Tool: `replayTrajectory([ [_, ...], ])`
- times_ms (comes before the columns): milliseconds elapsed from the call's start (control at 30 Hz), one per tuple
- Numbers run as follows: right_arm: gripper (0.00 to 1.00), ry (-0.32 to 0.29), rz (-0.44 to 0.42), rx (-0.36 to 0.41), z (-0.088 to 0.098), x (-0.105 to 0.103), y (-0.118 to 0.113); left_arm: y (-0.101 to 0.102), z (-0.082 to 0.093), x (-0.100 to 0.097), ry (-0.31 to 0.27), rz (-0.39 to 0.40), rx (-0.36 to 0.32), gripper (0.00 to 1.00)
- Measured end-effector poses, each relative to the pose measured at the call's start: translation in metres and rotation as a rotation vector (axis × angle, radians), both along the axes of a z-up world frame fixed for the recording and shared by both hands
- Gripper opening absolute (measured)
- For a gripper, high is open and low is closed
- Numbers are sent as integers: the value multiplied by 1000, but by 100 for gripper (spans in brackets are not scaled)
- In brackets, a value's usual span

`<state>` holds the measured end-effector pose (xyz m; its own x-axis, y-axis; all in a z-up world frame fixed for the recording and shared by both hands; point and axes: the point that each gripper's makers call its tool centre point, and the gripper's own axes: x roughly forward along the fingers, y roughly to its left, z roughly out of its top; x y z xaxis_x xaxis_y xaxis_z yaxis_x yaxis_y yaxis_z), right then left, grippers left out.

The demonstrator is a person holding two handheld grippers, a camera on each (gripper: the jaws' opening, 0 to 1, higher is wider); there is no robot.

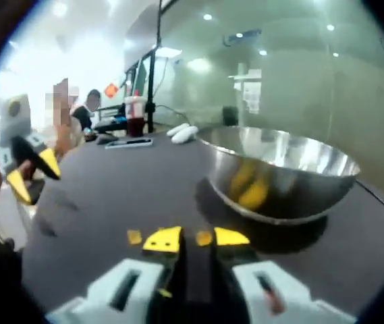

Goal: Pick up the QQ candy scattered on the table and place it into the stainless steel bowl on the table

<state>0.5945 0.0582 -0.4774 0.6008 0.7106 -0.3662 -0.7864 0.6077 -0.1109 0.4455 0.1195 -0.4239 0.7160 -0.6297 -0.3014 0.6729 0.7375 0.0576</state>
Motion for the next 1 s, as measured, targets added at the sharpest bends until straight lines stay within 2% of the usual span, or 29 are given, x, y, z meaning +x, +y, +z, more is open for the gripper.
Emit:
replayTrajectory([
  [67, 15, 6, -1, 5, -1, 0, 2, 3, -1, 1, 3, 8, 0, 29],
  [133, 13, 37, -13, 25, -3, 2, 1, 5, -1, 1, 4, 12, 1, 29],
  [467, 10, 10, -7, 11, -1, 2, 1, 4, -3, 1, 10, 6, 1, 29],
  [633, 10, -6, -19, 35, 11, -4, -5, 3, -2, 2, 9, 5, -1, 29],
  [800, 10, -25, -87, 98, 21, -14, -27, 3, -3, 1, 9, 5, -4, 29],
  [1000, 10, -72, -184, 129, 33, -24, -57, 3, -4, 0, 14, 6, -2, 29],
])
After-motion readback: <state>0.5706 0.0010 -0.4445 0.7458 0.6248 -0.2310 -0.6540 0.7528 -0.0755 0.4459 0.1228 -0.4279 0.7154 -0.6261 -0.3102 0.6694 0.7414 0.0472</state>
